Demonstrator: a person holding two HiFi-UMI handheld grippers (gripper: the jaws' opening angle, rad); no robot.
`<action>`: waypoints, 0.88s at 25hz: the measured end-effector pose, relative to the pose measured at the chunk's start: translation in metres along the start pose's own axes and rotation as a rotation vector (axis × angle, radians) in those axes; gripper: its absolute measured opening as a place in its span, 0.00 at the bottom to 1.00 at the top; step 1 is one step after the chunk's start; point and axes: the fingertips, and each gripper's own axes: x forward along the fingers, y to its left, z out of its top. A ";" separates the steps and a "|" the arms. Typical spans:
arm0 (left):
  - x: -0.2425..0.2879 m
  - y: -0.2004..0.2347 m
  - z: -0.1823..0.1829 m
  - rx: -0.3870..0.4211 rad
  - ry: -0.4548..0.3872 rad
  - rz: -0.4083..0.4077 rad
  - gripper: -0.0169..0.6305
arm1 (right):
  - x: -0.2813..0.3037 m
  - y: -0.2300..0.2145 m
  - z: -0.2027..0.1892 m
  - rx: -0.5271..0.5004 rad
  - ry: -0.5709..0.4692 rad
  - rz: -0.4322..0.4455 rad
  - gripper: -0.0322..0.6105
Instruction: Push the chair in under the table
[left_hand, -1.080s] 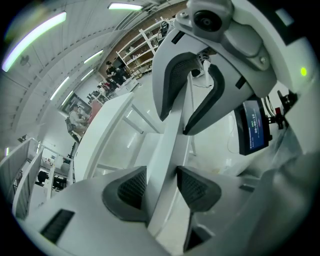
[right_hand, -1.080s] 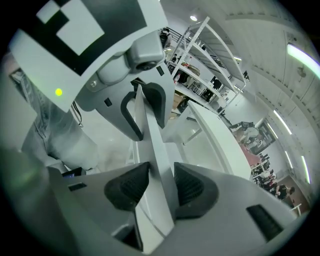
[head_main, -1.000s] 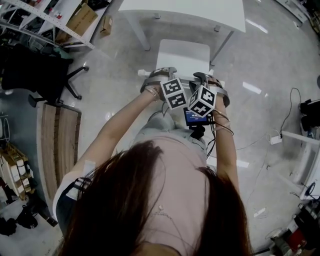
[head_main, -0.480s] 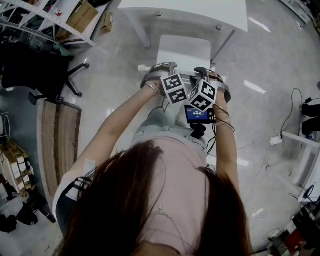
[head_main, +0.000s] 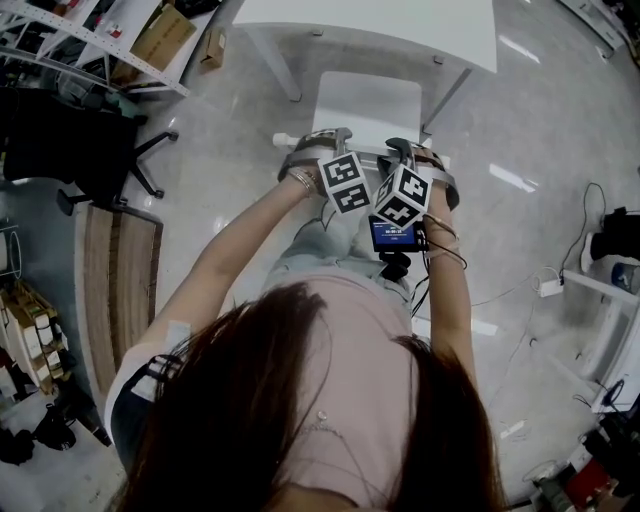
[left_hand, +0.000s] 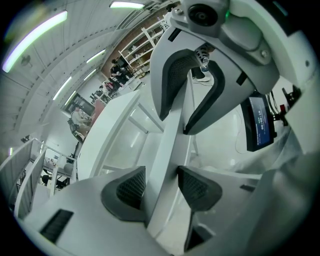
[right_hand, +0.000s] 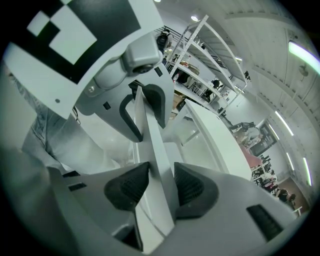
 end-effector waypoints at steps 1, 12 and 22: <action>0.001 0.001 -0.001 0.000 0.000 0.001 0.34 | 0.001 -0.001 0.001 0.001 0.000 0.000 0.30; 0.016 0.020 0.008 0.007 -0.001 0.005 0.35 | 0.013 -0.023 -0.004 0.001 -0.001 0.002 0.30; 0.032 0.048 0.013 0.010 -0.005 0.005 0.35 | 0.029 -0.051 -0.001 0.006 0.002 0.001 0.30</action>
